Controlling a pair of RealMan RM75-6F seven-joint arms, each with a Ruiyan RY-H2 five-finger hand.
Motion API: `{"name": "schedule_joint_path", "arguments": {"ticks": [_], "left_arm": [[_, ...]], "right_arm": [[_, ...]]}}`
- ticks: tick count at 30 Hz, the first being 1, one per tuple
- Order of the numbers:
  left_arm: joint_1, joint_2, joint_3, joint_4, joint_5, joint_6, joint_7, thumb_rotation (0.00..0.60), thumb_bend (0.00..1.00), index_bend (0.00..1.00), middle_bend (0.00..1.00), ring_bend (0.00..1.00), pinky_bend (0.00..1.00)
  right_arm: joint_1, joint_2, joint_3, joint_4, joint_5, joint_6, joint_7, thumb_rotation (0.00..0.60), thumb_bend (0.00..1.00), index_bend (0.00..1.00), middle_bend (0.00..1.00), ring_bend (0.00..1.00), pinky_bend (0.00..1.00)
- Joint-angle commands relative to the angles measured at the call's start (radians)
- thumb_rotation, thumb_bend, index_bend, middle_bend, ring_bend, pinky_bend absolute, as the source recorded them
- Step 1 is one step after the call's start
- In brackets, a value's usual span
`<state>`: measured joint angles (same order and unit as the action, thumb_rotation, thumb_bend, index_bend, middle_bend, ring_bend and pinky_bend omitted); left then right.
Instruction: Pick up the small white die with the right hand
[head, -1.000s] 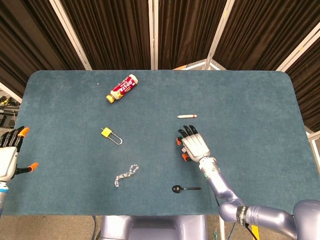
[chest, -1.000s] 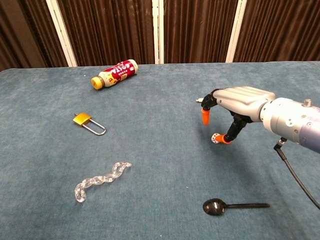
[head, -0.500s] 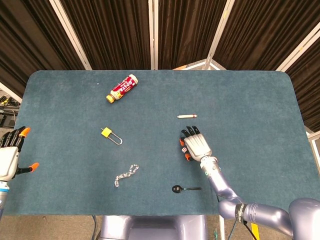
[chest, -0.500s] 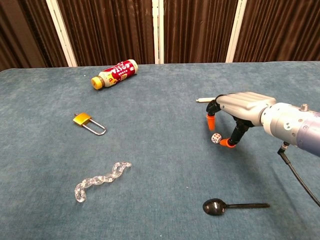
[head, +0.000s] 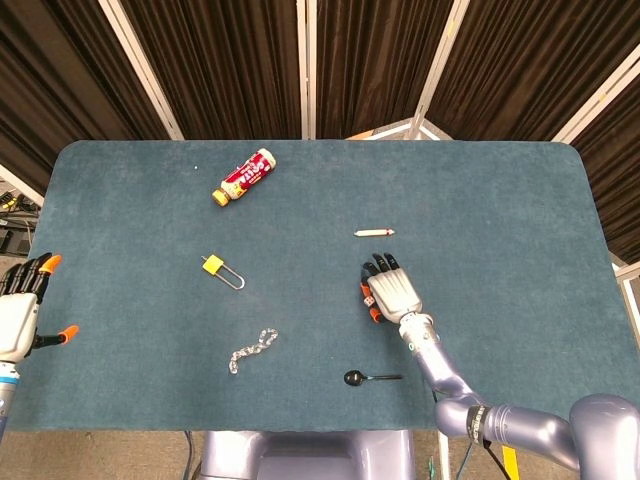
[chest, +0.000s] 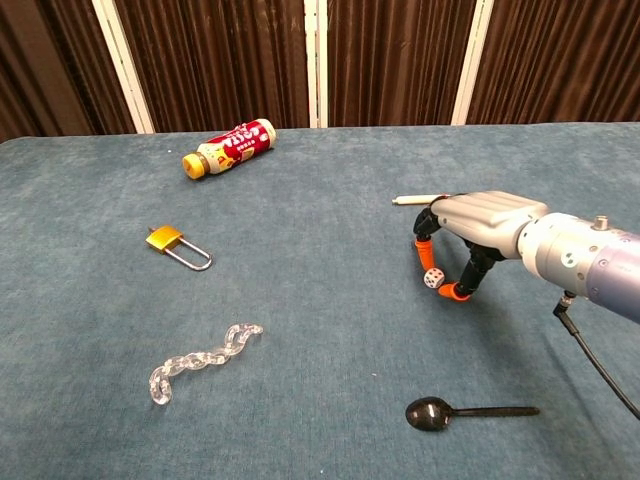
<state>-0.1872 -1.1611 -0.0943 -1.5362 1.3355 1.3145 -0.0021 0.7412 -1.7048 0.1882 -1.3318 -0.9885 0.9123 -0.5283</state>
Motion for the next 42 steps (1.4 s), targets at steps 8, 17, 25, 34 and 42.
{"name": "schedule_joint_path", "arguments": {"ticks": [8,17,25,34,42], "left_arm": [[-0.002,0.003,0.001,0.0,-0.001,-0.006,-0.011,0.6,0.12,0.0,0.0,0.0,0.0],[-0.002,0.001,0.001,0.003,-0.003,-0.006,-0.01,0.6,0.12,0.0,0.0,0.0,0.0],[0.0,0.002,0.0,0.0,-0.002,0.002,-0.008,0.6,0.12,0.0,0.0,0.0,0.0],[0.001,0.003,0.003,-0.01,0.011,0.012,0.0,0.6,0.12,0.0,0.0,0.0,0.0],[-0.001,0.004,0.004,-0.026,0.024,0.022,0.013,0.6,0.12,0.0,0.0,0.0,0.0]], "right_arm": [[0.006,-0.016,-0.004,0.02,-0.011,0.006,0.019,0.6,0.36,0.61,0.23,0.0,0.0],[0.002,0.039,0.019,-0.073,-0.054,0.075,0.014,0.6,0.37,0.6,0.23,0.0,0.0],[-0.014,0.178,0.06,-0.241,-0.049,0.18,-0.078,0.6,0.36,0.59,0.23,0.0,0.0],[-0.07,0.302,0.071,-0.336,-0.013,0.241,-0.068,0.6,0.35,0.57,0.22,0.0,0.0],[-0.09,0.34,0.049,-0.37,-0.021,0.253,-0.063,0.6,0.26,0.5,0.17,0.0,0.0]]}}
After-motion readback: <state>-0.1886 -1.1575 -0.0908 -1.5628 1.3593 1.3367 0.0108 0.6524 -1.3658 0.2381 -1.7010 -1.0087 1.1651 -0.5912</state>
